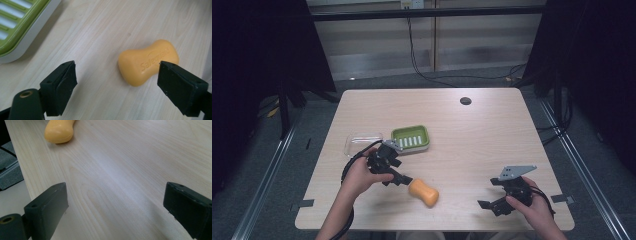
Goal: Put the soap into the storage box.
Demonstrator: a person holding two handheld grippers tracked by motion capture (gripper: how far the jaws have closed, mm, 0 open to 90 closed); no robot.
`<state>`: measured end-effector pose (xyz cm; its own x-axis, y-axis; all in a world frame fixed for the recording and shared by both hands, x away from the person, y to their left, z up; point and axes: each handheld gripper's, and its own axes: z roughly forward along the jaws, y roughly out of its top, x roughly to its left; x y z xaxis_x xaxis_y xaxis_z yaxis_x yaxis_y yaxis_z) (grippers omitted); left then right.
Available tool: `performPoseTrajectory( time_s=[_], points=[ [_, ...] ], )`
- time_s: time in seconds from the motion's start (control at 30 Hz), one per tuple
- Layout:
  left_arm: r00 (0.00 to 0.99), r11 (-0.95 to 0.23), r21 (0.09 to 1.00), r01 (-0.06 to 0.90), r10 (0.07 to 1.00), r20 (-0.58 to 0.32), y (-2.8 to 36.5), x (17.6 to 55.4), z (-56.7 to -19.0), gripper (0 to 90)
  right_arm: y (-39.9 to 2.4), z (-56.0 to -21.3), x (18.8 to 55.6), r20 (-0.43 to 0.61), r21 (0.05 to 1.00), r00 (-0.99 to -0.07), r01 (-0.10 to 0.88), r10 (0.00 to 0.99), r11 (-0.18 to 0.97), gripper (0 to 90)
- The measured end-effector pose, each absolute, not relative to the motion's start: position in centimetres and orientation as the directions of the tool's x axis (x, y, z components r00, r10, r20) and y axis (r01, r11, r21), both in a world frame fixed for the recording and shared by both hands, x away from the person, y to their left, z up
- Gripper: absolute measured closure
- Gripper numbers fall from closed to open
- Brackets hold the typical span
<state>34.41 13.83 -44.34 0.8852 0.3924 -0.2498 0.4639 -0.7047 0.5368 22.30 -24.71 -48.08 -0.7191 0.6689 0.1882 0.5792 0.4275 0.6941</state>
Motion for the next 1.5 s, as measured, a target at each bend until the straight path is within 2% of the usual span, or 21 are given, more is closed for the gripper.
performPoseTrajectory(
  time_s=[0.17,0.4,0.43,0.5,0.57,0.67,0.7,0.87,0.93,1.17,1.5],
  points=[
    [0.902,-0.719,0.546,0.431,0.358,-0.241,12.9,34.1,-44.4,12.8,-24.9,-48.0,22.3,0.189,0.699,-0.717,0.578,0.671,0.421,5.3],
    [0.941,-0.754,0.564,0.337,0.269,-0.203,11.5,33.7,-44.5,7.3,-24.8,-48.0,22.4,0.19,0.699,-0.714,0.581,0.674,0.418,5.3],
    [0.949,-0.765,0.561,0.316,0.263,-0.175,11.1,33.5,-44.5,6.7,-24.8,-48.0,22.4,0.189,0.7,-0.715,0.579,0.673,0.418,5.3],
    [0.97,-0.805,0.541,0.244,0.212,-0.122,10.0,32.9,-44.6,6.9,-24.9,-48.0,22.3,0.19,0.696,-0.713,0.583,0.675,0.419,5.3],
    [0.974,-0.811,0.54,0.224,0.191,-0.117,9.6,32.7,-44.6,8.4,-25.0,-48.0,22.3,0.189,0.698,-0.715,0.58,0.673,0.42,5.2],
    [0.99,-0.845,0.517,0.138,0.106,-0.09,8.6,31.9,-44.5,11.1,-25.1,-47.8,22.2,0.186,0.703,-0.715,0.576,0.674,0.417,5.3],
    [0.996,-0.866,0.494,0.081,0.052,-0.073,7.9,31.4,-44.5,13.4,-25.2,-47.8,22.1,0.192,0.705,-0.713,0.578,0.675,0.41,5.2],
    [0.998,-0.893,0.447,0.048,0.024,-0.059,6.9,31.1,-45.1,15.0,-25.3,-47.8,22.1,0.19,0.702,-0.707,0.583,0.681,0.41,5.3],
    [0.999,-0.919,0.394,-0.005,-0.025,-0.046,6.5,31.2,-45.2,15.1,-25.3,-47.8,22.1,0.192,0.704,-0.709,0.582,0.679,0.408,5.2],
    [0.998,-0.917,0.398,-0.029,-0.05,-0.042,6.2,31.4,-45.1,15.5,-25.3,-47.8,22.2,0.191,0.704,-0.707,0.582,0.681,0.407,5.3],
    [0.992,-0.935,0.348,-0.063,-0.096,-0.078,5.1,31.1,-46.5,16.4,-25.3,-47.7,22.1,0.191,0.708,-0.709,0.579,0.679,0.405,5.2]
  ],
)
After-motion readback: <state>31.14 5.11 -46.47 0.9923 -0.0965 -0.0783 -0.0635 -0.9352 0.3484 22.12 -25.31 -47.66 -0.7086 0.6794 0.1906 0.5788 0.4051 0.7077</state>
